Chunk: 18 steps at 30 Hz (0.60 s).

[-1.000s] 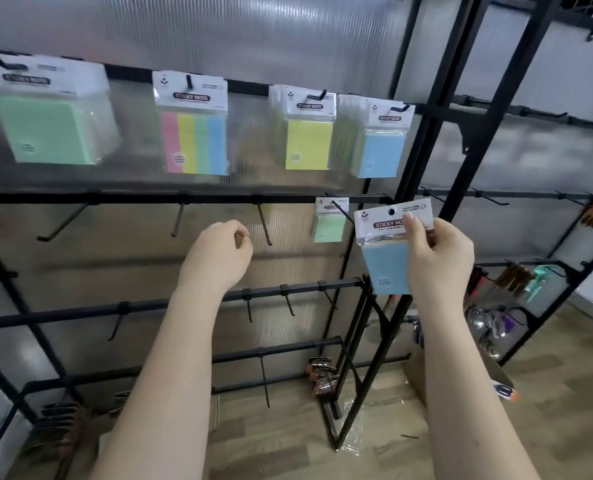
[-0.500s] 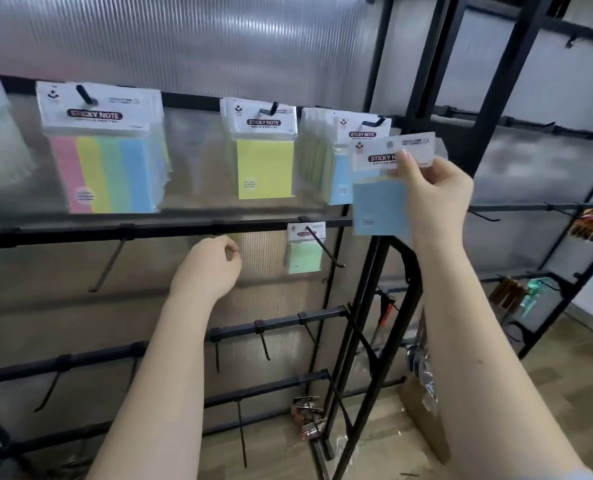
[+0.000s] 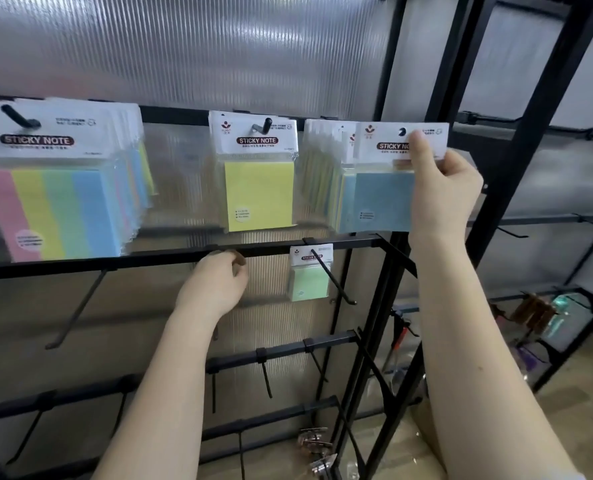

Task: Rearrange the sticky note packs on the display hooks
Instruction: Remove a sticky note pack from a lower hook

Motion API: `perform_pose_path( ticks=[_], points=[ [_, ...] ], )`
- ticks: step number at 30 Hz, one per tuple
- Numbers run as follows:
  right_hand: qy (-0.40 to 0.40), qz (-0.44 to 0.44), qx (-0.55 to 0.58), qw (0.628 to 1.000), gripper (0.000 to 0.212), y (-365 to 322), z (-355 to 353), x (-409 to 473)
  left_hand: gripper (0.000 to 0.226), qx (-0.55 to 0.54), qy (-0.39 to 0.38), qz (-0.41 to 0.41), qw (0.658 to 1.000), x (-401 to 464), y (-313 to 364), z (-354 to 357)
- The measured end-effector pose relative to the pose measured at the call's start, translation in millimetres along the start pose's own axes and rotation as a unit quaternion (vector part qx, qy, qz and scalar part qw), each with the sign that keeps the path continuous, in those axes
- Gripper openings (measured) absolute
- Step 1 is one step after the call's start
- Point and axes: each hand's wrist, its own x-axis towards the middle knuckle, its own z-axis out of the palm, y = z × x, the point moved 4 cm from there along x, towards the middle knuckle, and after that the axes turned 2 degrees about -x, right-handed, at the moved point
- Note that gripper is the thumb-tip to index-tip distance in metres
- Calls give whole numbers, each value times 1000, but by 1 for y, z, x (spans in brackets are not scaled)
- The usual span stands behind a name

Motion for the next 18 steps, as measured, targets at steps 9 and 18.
perform_pose_path(
  ticks=[9, 18],
  points=[
    [-44, 14, -2, 999, 27, 13, 5, 9, 31, 1, 32, -28, 999, -7, 3, 2],
    [-24, -18, 19, 999, 16, 23, 14, 22, 25, 16, 65, -43, 997, -23, 9, -4]
  ],
)
